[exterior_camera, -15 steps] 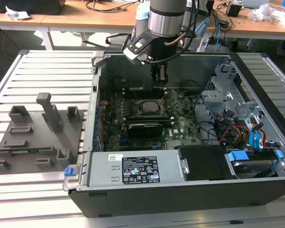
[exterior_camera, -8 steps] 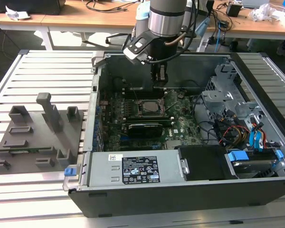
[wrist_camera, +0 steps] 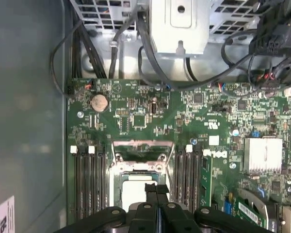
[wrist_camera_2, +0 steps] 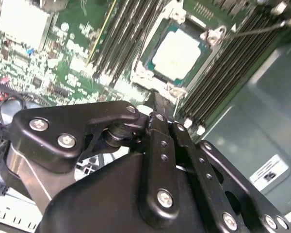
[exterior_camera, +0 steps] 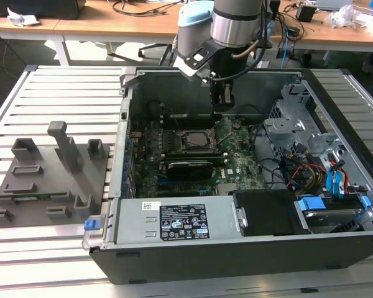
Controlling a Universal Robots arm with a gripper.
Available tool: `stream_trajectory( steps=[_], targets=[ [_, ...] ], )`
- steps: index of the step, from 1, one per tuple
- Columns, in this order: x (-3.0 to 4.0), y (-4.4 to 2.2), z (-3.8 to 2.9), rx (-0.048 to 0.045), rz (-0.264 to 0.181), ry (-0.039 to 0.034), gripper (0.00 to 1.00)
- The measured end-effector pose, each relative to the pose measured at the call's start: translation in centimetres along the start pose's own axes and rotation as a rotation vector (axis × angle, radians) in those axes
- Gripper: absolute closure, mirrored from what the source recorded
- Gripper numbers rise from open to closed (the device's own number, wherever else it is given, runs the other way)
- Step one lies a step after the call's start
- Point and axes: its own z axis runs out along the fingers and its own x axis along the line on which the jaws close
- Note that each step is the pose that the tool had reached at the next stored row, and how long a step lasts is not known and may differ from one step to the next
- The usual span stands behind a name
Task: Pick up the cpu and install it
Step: 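Close the cpu cover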
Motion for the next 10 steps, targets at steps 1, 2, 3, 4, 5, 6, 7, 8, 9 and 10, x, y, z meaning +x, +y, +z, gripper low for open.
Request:
stream_trajectory(
  steps=[1,2,3,4,5,6,7,8,9,10],
  targets=[
    [0.06,0.32,0.03,0.0002,0.000,0.0002,0.89],
    [0.10,0.52,0.05,0.0002,-0.001,0.0001,0.89],
    [0.26,1.14,0.16,0.0000,-0.007,0.0001,0.89],
    [0.34,1.64,0.19,-0.0002,-0.012,0.0023,0.89],
    [0.37,1.85,0.19,-0.0004,-0.014,0.0054,0.89],
    [0.40,2.03,0.20,-0.0006,-0.016,0.0078,0.89],
    [0.46,2.30,0.25,-0.0008,-0.019,0.0088,0.89],
    [0.53,2.61,0.34,-0.0012,-0.026,0.0090,0.89],
    [0.66,3.16,0.49,-0.0016,-0.036,0.0088,0.89],
    [0.82,3.70,0.64,-0.0018,-0.043,0.0086,0.89]
  ],
)
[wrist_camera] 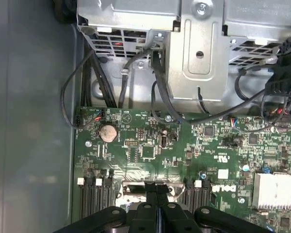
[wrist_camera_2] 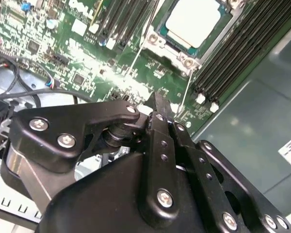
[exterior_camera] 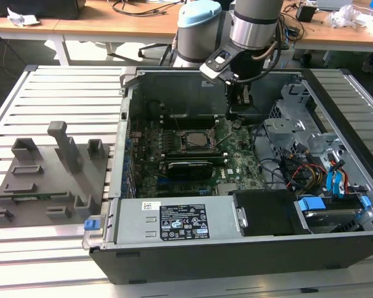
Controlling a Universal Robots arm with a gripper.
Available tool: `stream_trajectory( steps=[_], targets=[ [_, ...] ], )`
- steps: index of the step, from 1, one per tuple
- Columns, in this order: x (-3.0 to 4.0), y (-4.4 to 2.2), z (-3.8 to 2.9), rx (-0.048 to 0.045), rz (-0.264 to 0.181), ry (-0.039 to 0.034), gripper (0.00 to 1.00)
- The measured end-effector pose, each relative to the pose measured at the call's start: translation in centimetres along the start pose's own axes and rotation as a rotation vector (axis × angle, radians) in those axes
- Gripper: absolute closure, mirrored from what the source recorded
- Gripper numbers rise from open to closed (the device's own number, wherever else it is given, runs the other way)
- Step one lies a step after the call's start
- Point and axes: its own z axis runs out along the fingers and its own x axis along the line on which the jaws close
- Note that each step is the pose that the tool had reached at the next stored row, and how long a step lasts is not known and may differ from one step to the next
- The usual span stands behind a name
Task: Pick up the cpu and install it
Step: 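Close the cpu cover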
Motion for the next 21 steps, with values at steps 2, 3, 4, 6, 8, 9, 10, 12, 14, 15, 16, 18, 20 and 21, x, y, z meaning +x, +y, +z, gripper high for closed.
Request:
stream_trajectory(
  steps=[2,3,4,6,8,9,10,12,14,15,16,18,20,21],
  targets=[
    [0.14,0.49,0.12,-0.0001,-0.004,0.0001,0.89],
    [0.26,0.91,0.24,0.0000,-0.007,-0.0001,0.89],
    [0.41,1.39,0.41,0.0000,-0.011,-0.0002,0.89],
    [0.56,1.80,0.61,-0.0001,-0.015,-0.0002,0.89],
    [0.67,2.08,1.00,0.0001,-0.018,-0.0002,0.89],
    [0.71,2.15,1.24,0.0002,-0.019,-0.0008,0.89],
    [0.74,2.22,1.53,0.0001,-0.020,-0.0009,0.89],
    [0.77,2.25,2.21,0.0030,-0.024,-0.0008,0.89],
    [0.79,2.25,2.30,0.0413,-0.027,-0.0016,0.89],
    [0.79,2.26,2.30,0.0633,-0.030,-0.0021,0.89],
    [0.80,2.19,2.30,0.0633,-0.030,-0.0020,0.89],
    [0.82,1.82,2.31,0.0632,-0.030,-0.0019,0.89],
    [0.83,1.55,2.31,0.0632,-0.030,-0.0019,0.89],
    [0.85,1.24,2.32,0.0632,-0.030,-0.0020,0.89]
  ],
)
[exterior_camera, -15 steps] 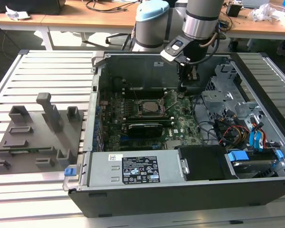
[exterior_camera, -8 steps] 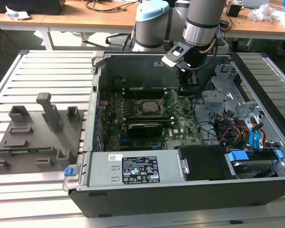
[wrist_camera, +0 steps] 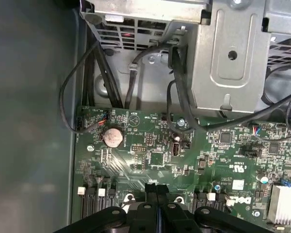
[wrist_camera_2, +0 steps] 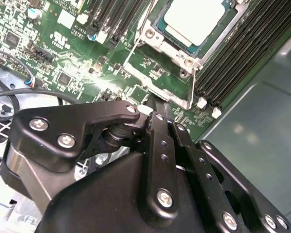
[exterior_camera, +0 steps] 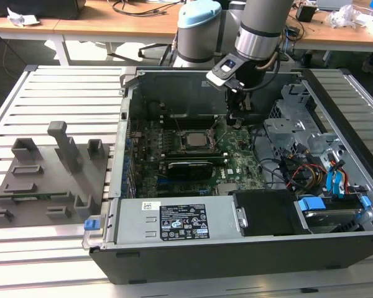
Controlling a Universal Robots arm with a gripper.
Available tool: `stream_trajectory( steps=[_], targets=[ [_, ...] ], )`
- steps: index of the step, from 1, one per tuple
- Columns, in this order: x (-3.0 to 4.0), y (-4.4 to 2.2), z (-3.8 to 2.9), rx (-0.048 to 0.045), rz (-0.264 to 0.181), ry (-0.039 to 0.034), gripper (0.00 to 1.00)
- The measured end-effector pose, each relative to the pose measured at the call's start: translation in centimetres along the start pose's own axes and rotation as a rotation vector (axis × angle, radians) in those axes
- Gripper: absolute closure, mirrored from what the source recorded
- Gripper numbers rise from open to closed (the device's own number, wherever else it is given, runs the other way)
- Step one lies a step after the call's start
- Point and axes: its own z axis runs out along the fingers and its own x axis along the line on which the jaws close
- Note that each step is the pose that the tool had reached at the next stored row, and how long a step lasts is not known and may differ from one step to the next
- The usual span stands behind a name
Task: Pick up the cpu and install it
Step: 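Close the cpu cover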
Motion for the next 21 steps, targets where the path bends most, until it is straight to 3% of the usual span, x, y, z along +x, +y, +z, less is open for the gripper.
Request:
stream_trajectory(
  steps=[6,21],
  targets=[
    [0.11,-1.34,0.10,-0.0001,0.000,0.0015,0.89],
    [0.25,-3.06,0.27,-0.0003,0.000,0.0026,0.89]
  ],
)
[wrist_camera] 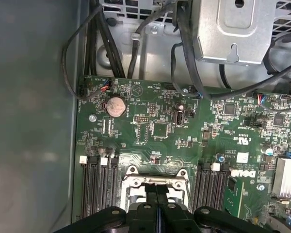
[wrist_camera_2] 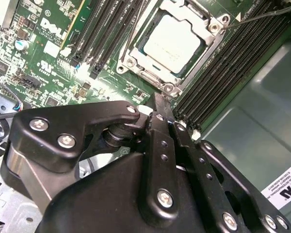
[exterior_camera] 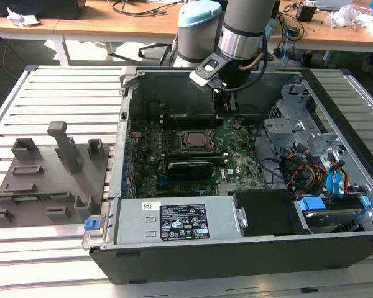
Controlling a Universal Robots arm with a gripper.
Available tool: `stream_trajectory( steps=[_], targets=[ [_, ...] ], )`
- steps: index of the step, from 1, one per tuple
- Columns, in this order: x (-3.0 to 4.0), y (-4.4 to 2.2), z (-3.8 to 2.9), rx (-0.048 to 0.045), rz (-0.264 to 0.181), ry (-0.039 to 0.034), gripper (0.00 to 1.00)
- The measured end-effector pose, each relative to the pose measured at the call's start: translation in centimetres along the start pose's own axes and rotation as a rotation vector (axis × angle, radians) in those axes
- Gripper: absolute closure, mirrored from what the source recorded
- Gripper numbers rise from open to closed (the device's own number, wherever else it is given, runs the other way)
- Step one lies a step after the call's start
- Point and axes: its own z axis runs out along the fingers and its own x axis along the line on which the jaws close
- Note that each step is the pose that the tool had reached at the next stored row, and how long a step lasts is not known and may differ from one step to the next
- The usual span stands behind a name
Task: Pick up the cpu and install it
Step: 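Close the cpu cover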
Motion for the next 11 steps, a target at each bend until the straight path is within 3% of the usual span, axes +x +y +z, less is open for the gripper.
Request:
stream_trajectory(
  steps=[6,11],
  targets=[
    [0.09,-0.88,0.43,0.0000,0.000,0.0004,0.89],
    [0.30,-2.67,1.69,0.0000,0.000,0.0003,0.89]
  ],
)
